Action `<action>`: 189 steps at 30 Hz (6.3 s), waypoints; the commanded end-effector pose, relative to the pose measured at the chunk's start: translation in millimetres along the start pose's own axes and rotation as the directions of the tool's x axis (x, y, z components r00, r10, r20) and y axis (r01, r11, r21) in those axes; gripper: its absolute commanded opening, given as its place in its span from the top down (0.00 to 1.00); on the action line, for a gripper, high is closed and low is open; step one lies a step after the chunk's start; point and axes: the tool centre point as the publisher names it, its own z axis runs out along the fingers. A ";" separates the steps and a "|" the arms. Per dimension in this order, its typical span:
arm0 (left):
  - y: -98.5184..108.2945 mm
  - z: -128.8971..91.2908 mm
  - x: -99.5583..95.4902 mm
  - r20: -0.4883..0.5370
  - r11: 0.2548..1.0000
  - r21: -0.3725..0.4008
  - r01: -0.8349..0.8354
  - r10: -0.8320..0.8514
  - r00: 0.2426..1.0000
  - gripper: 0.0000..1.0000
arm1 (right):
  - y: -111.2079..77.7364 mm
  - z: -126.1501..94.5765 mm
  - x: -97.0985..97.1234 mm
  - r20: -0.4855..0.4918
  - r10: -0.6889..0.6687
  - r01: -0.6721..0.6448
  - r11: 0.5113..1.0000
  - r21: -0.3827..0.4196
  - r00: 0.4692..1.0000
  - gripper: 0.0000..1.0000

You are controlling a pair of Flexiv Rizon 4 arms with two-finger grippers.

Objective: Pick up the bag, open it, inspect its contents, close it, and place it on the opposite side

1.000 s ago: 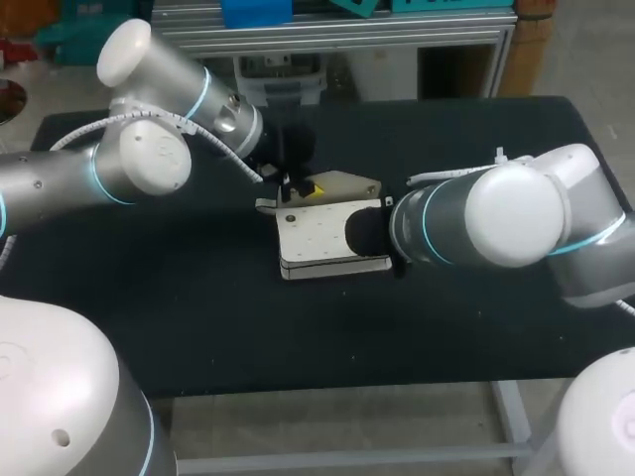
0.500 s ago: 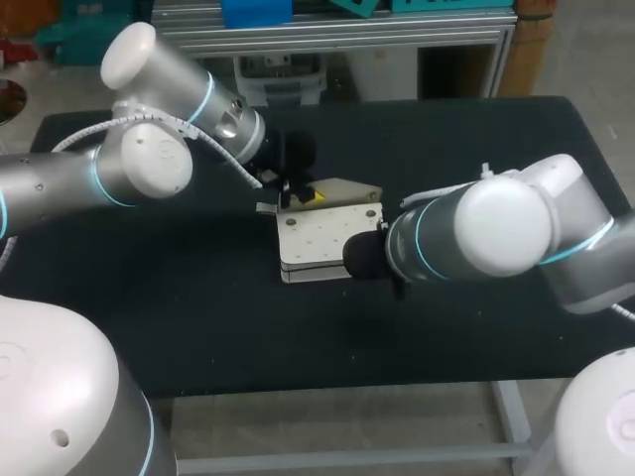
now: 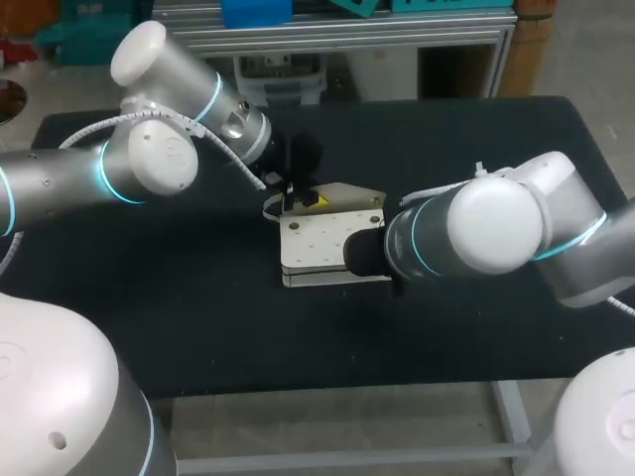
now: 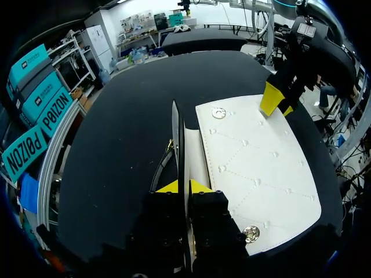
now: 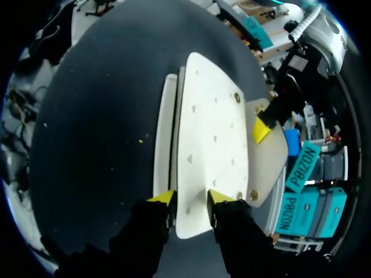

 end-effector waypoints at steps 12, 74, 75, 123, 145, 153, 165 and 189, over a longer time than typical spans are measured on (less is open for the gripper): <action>1.5 9.8 -1.6 -0.026 1.000 -0.008 -0.020 0.020 0.999 1.00 | 2.7 13.2 -4.4 0.312 0.001 0.003 1.000 -0.012 0.950 0.92; -7.7 -7.4 83.0 0.233 0.948 -0.012 -0.318 0.312 0.921 1.00 | 1.9 15.0 6.6 0.322 0.024 -0.022 1.000 -0.009 0.946 1.00; -6.3 -4.9 83.4 0.223 0.950 -0.009 -0.311 0.305 0.926 1.00 | 1.9 15.0 6.6 0.322 0.024 -0.022 1.000 -0.009 0.946 1.00; -4.5 -3.2 101.5 0.434 0.890 -0.043 -0.454 0.426 0.794 1.00 | 1.9 15.0 6.6 0.322 0.024 -0.022 1.000 -0.009 0.946 1.00; 4.2 -18.6 108.4 0.379 0.867 -0.005 -0.497 0.462 0.802 0.55 | 1.9 15.0 6.6 0.322 0.024 -0.022 1.000 -0.009 0.946 1.00; -7.5 -28.3 101.5 0.420 0.861 0.014 -0.508 0.456 0.784 0.44 | 1.9 15.0 6.6 0.322 0.024 -0.022 1.000 -0.009 0.946 1.00; -10.6 -14.9 90.4 0.402 0.877 0.023 -0.480 0.432 0.807 1.00 | 1.9 15.0 6.6 0.322 0.024 -0.022 1.000 -0.009 0.946 1.00; -3.5 -15.2 101.7 0.365 0.874 0.023 -0.486 0.445 0.817 0.32 | 1.9 15.0 6.6 0.322 0.024 -0.022 1.000 -0.009 0.946 1.00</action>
